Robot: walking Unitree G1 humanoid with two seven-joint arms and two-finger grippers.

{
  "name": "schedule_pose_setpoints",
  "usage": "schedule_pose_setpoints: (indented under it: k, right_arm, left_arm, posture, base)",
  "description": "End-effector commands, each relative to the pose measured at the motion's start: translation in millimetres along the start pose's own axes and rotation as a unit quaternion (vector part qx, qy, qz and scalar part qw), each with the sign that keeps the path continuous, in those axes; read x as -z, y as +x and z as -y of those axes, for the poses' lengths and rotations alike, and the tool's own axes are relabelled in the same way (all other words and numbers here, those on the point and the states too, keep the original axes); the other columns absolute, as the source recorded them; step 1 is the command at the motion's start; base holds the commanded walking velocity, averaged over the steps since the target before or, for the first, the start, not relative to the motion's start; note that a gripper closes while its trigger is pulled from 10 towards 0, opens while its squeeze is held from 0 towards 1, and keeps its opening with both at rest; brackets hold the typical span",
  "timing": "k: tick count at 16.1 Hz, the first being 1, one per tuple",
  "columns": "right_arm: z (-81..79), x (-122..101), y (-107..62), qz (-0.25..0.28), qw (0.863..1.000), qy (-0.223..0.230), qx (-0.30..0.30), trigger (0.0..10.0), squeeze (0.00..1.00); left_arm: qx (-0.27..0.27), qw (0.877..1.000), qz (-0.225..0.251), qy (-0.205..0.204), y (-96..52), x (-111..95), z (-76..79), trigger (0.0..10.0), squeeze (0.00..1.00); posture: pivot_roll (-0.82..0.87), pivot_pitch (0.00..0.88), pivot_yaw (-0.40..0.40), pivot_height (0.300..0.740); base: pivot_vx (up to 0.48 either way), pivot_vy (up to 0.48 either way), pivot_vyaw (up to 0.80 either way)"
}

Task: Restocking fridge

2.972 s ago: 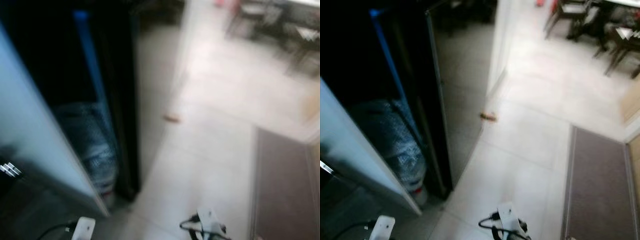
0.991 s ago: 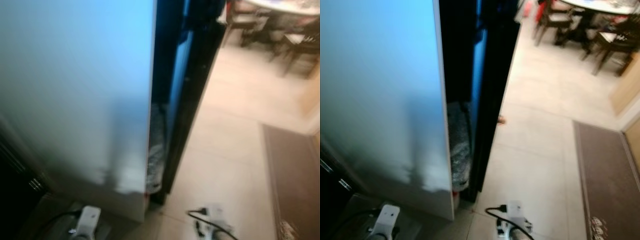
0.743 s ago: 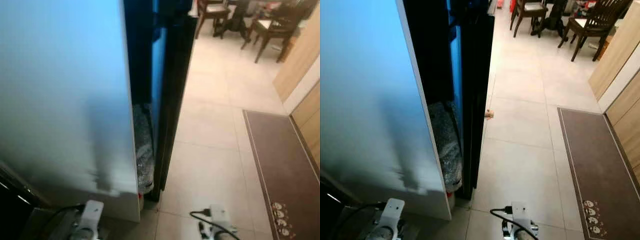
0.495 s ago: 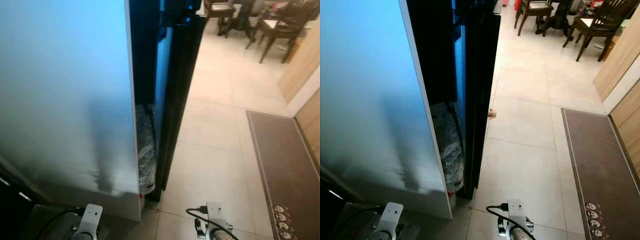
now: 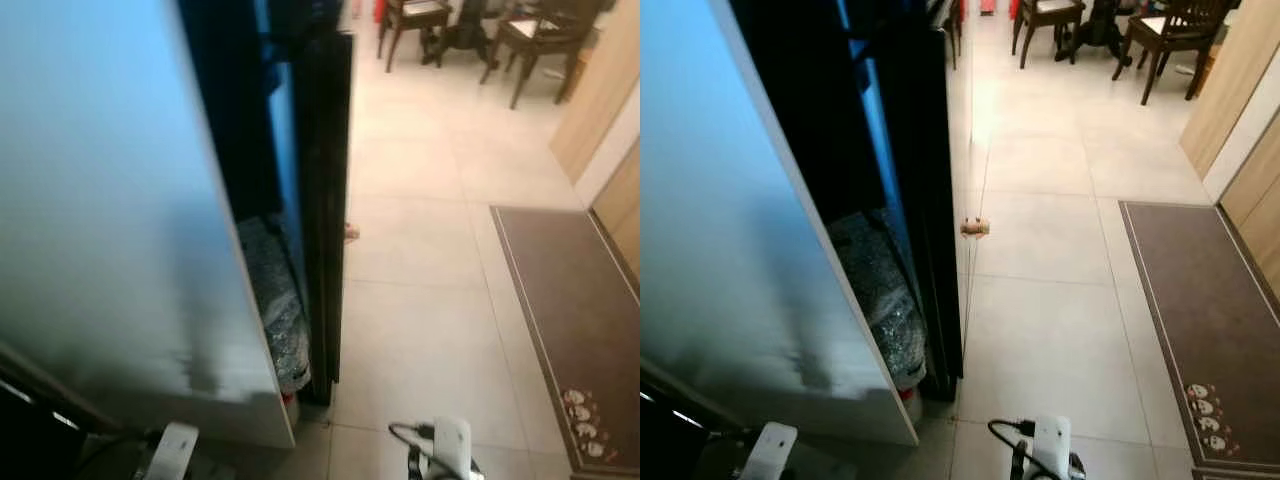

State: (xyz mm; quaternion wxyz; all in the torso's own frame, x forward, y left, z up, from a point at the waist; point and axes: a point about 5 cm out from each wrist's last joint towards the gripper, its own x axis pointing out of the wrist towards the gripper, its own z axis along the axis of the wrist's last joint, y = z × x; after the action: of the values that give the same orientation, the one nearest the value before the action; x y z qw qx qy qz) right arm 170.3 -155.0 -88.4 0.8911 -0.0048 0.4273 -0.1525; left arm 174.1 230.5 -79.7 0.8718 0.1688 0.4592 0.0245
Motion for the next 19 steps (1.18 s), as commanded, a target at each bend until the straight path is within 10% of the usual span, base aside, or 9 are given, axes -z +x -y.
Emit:
schedule_pose_setpoints:
  k: [1, 3, 4, 8, 12, 19]
  right_arm:
    - [-6.0, 3.4, -3.3, 0.006, 1.000, 0.000, 0.001, 10.0, 0.00]
    - [108.8, -40.6, 11.2, 0.123, 0.989, 0.002, 0.084, 10.0, 0.00]
    - [112.9, -49.8, 11.3, 0.143, 0.986, -0.011, 0.083, 10.0, 0.00]
    - [103.8, -73.0, 11.4, 0.198, 0.977, -0.049, 0.055, 10.0, 0.00]
    - [93.2, -127.5, 1.4, 0.332, 0.940, -0.077, 0.023, 10.0, 0.00]
    - [-4.2, -197.0, -45.6, 0.488, 0.851, -0.104, -0.161, 10.0, 0.00]
  left_arm:
    - [-0.003, 1.000, -0.008, 0.006, -0.7, 4.8, -6.4, 10.0, 0.00]
    - [0.005, 1.000, -0.008, 0.015, -1.2, 6.7, -2.9, 10.0, 0.00]
    - [0.001, 1.000, -0.010, 0.006, -1.5, 7.9, -2.8, 10.0, 0.00]
    - [-0.015, 1.000, 0.001, -0.020, -0.7, 3.0, -7.7, 10.0, 0.00]
    - [-0.032, 0.999, -0.004, -0.039, -1.3, 6.2, -12.9, 10.0, 0.00]
    - [-0.048, 0.997, -0.003, -0.058, -2.3, 9.2, -16.7, 10.0, 0.00]
  posture:
    - [-0.25, 0.000, 0.118, 0.740]
    - [-0.24, 0.000, 0.102, 0.740]
    - [-0.22, 0.000, 0.088, 0.740]
    - [-0.14, 0.000, 0.032, 0.740]
    - [-0.16, 0.000, 0.037, 0.740]
    - [-0.12, 0.000, 0.005, 0.740]
  base:
    - [0.000, 0.000, 0.00]
    - [0.000, 0.000, 0.00]
    - [0.000, 0.000, 0.00]
    - [0.000, 0.000, 0.00]
    - [0.000, 0.000, 0.00]
    - [0.000, 0.000, 0.00]
